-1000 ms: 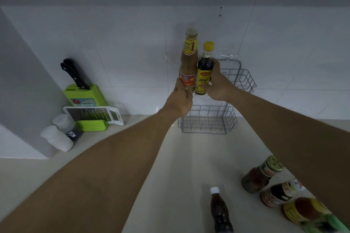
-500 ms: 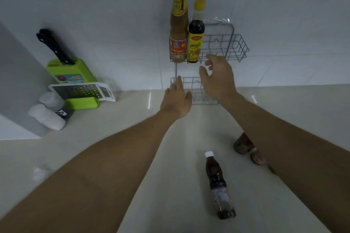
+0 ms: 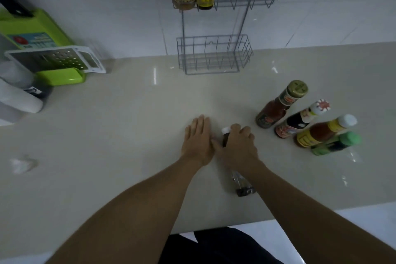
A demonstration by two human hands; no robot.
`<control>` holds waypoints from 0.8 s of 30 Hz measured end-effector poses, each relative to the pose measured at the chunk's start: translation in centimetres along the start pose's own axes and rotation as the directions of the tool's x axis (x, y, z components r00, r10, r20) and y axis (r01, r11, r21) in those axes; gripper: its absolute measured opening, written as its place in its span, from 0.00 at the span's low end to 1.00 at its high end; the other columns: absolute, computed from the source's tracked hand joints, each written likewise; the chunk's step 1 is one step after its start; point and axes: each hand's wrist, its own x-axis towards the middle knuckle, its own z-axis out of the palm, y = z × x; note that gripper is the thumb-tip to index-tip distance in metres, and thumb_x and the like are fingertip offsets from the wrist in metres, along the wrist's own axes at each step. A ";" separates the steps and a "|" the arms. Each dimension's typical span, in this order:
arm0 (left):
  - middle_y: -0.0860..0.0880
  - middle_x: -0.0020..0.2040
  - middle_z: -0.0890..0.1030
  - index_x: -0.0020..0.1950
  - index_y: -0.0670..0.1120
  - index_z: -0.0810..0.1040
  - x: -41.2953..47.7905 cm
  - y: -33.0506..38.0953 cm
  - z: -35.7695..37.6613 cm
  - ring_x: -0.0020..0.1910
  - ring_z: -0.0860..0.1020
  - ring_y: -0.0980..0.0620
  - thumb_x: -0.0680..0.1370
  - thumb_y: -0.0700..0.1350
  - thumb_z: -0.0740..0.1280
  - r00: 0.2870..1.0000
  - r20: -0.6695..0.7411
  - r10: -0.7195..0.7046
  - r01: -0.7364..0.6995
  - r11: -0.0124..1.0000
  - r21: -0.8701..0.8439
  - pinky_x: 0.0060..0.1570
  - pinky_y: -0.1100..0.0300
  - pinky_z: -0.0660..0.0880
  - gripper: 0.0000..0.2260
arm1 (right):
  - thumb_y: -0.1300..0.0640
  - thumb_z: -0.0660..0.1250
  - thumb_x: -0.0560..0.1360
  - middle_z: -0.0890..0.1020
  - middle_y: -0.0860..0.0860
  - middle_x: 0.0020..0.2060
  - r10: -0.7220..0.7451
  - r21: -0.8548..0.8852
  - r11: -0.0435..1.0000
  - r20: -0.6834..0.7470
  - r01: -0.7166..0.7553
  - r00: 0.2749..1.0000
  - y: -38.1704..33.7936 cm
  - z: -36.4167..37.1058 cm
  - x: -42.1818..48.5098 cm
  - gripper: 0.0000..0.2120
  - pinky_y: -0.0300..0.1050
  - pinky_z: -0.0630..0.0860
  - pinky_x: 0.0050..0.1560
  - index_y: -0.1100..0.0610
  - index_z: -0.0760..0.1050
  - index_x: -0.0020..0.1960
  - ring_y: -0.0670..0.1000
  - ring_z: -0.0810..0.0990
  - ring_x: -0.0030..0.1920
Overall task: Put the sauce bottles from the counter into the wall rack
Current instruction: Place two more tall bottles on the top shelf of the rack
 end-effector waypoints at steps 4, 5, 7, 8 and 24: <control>0.45 0.82 0.33 0.82 0.45 0.36 -0.4 -0.6 2.4 0.80 0.33 0.46 0.86 0.54 0.45 0.999 0.028 -0.016 0.012 0.992 0.123 0.78 0.48 0.33 0.30 | 0.37 0.71 0.70 0.68 0.57 0.54 0.026 0.052 0.998 -0.013 -0.025 1.000 2.2 1.6 -0.8 0.32 0.53 0.75 0.51 0.58 0.64 0.61 0.59 0.72 0.53; 0.46 0.82 0.33 0.82 0.46 0.35 -0.3 -0.8 2.5 0.80 0.32 0.46 0.86 0.55 0.44 0.999 0.036 -0.013 0.008 0.990 0.138 0.78 0.48 0.33 0.30 | 0.39 0.72 0.70 0.68 0.57 0.54 0.028 0.103 0.994 0.014 -0.029 1.000 2.6 1.9 -0.8 0.31 0.52 0.74 0.50 0.58 0.65 0.60 0.59 0.73 0.52; 0.47 0.81 0.32 0.82 0.47 0.34 -0.3 -0.9 2.4 0.80 0.32 0.46 0.85 0.57 0.43 0.999 0.053 -0.009 0.001 0.990 0.143 0.77 0.49 0.32 0.30 | 0.43 0.73 0.71 0.69 0.54 0.52 0.035 0.213 0.976 0.048 -0.044 0.998 3.4 2.2 -0.9 0.29 0.48 0.72 0.46 0.58 0.66 0.61 0.58 0.75 0.50; 0.47 0.81 0.31 0.82 0.47 0.34 -0.3 -0.9 2.4 0.80 0.31 0.46 0.85 0.57 0.42 0.998 0.058 -0.011 0.002 0.989 0.146 0.77 0.49 0.32 0.30 | 0.44 0.73 0.71 0.70 0.54 0.52 0.042 0.261 0.964 0.047 -0.053 0.998 3.5 2.3 -0.9 0.28 0.46 0.71 0.45 0.57 0.66 0.62 0.57 0.76 0.49; 0.49 0.79 0.27 0.80 0.49 0.29 0.0 -0.8 2.0 0.78 0.27 0.48 0.84 0.61 0.41 0.988 0.144 -0.046 0.019 0.983 0.184 0.77 0.48 0.31 0.32 | 0.49 0.60 0.82 0.80 0.53 0.51 -0.003 0.807 0.554 0.247 -0.204 0.969 2.7 0.8 0.5 0.15 0.50 0.78 0.54 0.56 0.74 0.63 0.53 0.80 0.52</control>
